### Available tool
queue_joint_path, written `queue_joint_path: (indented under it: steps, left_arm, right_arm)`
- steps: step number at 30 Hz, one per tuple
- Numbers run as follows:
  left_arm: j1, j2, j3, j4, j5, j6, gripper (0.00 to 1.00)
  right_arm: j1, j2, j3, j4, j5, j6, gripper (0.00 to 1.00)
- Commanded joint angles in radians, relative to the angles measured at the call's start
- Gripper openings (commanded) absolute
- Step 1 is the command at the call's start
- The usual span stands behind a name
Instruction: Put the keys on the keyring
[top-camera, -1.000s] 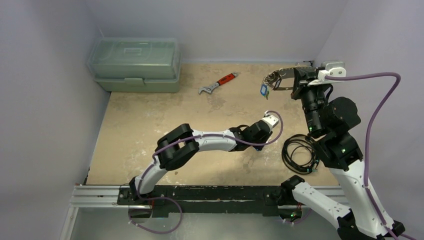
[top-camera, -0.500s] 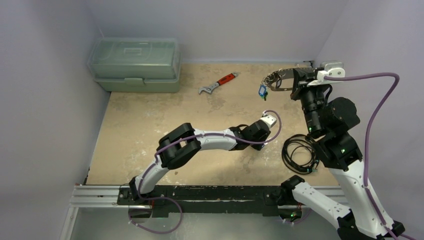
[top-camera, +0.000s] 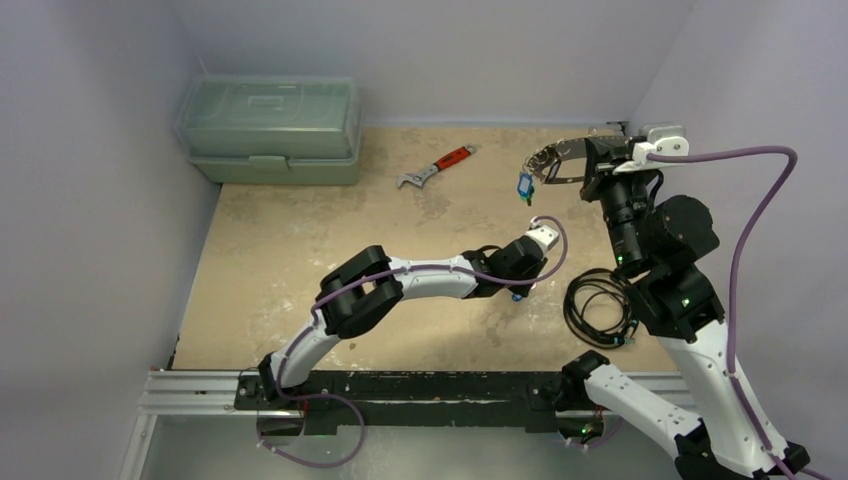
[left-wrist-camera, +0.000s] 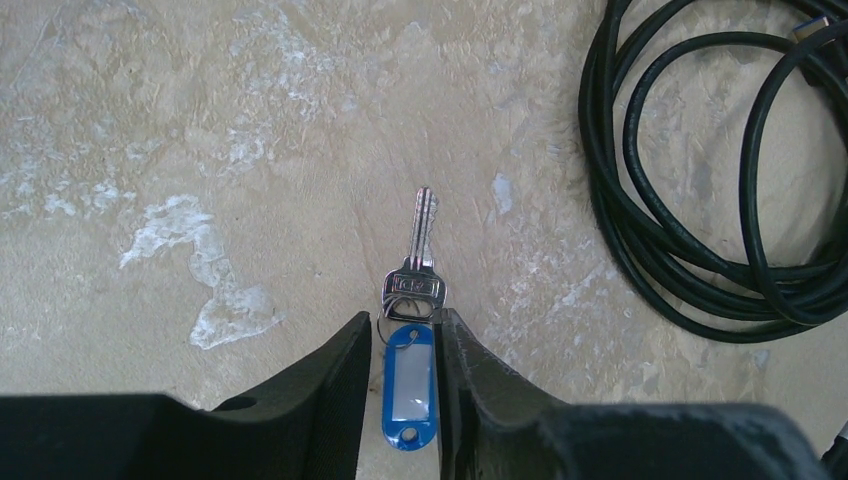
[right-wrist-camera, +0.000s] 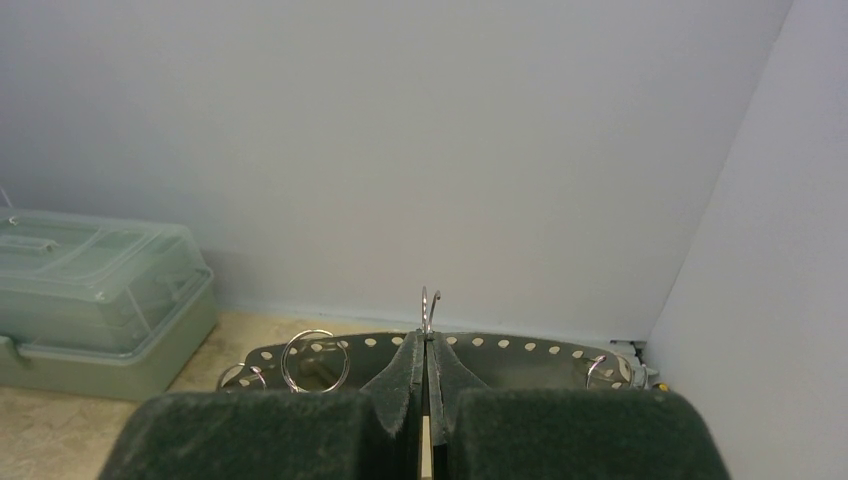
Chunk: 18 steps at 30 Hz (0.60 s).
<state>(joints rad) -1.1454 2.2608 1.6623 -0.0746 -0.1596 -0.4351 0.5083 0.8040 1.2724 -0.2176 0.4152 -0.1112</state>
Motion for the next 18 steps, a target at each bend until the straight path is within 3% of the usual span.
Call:
queue_joint_path:
  steps: [1,18]
  left_arm:
    - [0.006,0.02,0.037,0.006,0.007,-0.007,0.26]
    - [0.006,0.029,0.025,0.03,0.004,0.002,0.03]
  right_arm:
    - [-0.005,-0.011,0.008,0.057,-0.019,0.011,0.0]
    - [-0.005,-0.009,0.007,0.055,-0.025,0.012,0.0]
